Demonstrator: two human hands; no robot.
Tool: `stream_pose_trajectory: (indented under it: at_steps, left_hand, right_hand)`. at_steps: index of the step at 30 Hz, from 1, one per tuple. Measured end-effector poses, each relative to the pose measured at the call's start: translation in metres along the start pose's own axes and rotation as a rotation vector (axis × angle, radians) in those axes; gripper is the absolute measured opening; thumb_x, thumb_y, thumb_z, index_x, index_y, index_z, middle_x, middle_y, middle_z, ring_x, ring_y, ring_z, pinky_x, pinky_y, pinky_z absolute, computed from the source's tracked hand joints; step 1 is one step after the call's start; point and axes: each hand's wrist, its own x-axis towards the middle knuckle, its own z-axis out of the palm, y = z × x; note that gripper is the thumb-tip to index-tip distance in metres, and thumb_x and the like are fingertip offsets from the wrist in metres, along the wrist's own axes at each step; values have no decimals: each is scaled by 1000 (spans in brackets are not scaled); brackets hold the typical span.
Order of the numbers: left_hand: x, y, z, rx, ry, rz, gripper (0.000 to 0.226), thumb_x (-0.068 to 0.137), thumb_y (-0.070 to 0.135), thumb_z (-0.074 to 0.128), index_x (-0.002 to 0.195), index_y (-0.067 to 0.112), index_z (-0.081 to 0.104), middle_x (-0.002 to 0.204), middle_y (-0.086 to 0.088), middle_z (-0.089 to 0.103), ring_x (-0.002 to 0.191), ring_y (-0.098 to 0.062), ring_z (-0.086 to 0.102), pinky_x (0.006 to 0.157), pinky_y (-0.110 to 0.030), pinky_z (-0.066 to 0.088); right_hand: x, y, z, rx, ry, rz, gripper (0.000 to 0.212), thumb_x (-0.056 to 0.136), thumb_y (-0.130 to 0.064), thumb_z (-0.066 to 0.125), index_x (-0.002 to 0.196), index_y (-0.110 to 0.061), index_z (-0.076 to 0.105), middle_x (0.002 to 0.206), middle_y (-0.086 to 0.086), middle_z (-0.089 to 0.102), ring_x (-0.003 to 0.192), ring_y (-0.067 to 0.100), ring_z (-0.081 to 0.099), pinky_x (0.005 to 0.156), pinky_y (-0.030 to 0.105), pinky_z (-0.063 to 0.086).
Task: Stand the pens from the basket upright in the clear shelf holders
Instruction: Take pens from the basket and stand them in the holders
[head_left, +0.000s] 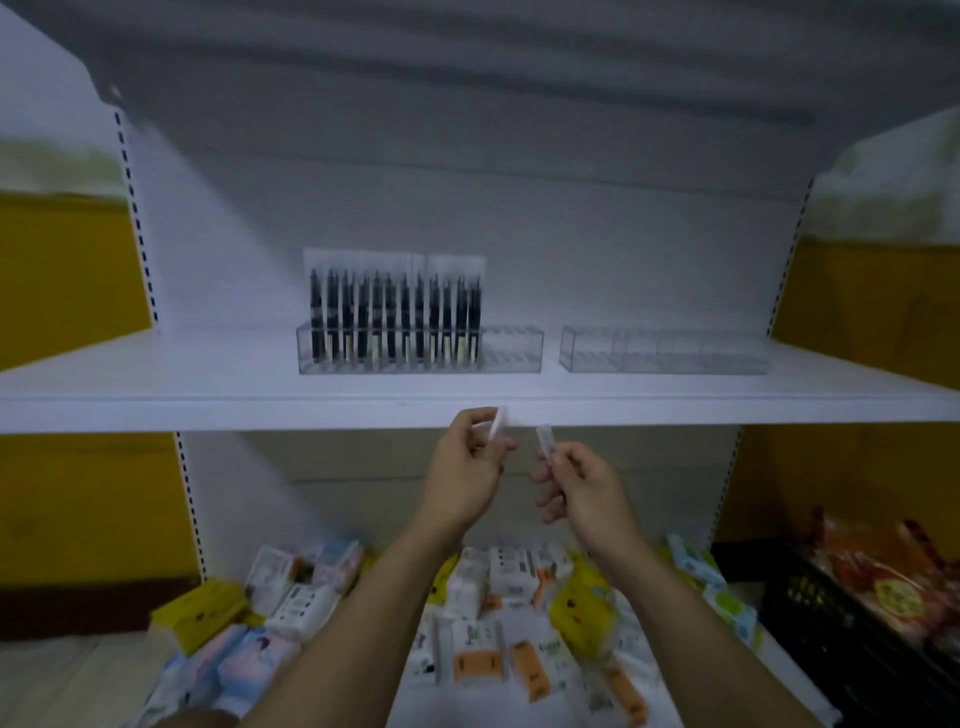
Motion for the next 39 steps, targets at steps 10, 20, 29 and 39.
stream_pose_trajectory:
  at_steps: [10, 20, 29, 39]
  left_hand:
    - [45, 72, -8, -105, -50, 106, 28, 96, 10, 55, 124, 14, 57, 96, -10, 70, 78, -16, 72, 71, -30, 59]
    - [121, 119, -13, 153, -39, 296, 25, 92, 18, 62, 112, 33, 60, 99, 5, 71, 87, -5, 68, 77, -24, 57]
    - [190, 140, -14, 383, 68, 474, 23, 89, 18, 66, 109, 30, 62, 100, 8, 67, 89, -1, 64, 75, -14, 52]
    - [225, 110, -21, 560, 100, 432, 19, 88, 20, 68, 105, 27, 65, 94, 7, 68, 82, -1, 65, 64, -11, 50]
  right_hand:
    - [47, -72, -1, -62, 88, -255, 19, 96, -32, 57, 89, -20, 69, 59, -9, 58, 55, 11, 54, 56, 33, 51]
    - [124, -111, -9, 42, 118, -334, 8, 93, -21, 62, 91, -15, 67, 86, -4, 69, 82, 9, 64, 77, 23, 51]
    - [192, -132, -6, -14, 185, -490, 37, 89, -15, 66, 116, -38, 55, 79, -5, 61, 79, 13, 63, 76, 37, 58]
    - [237, -115, 21, -15, 213, -494, 26, 88, -15, 69, 107, -30, 60, 78, -7, 60, 71, 8, 60, 72, 44, 58]
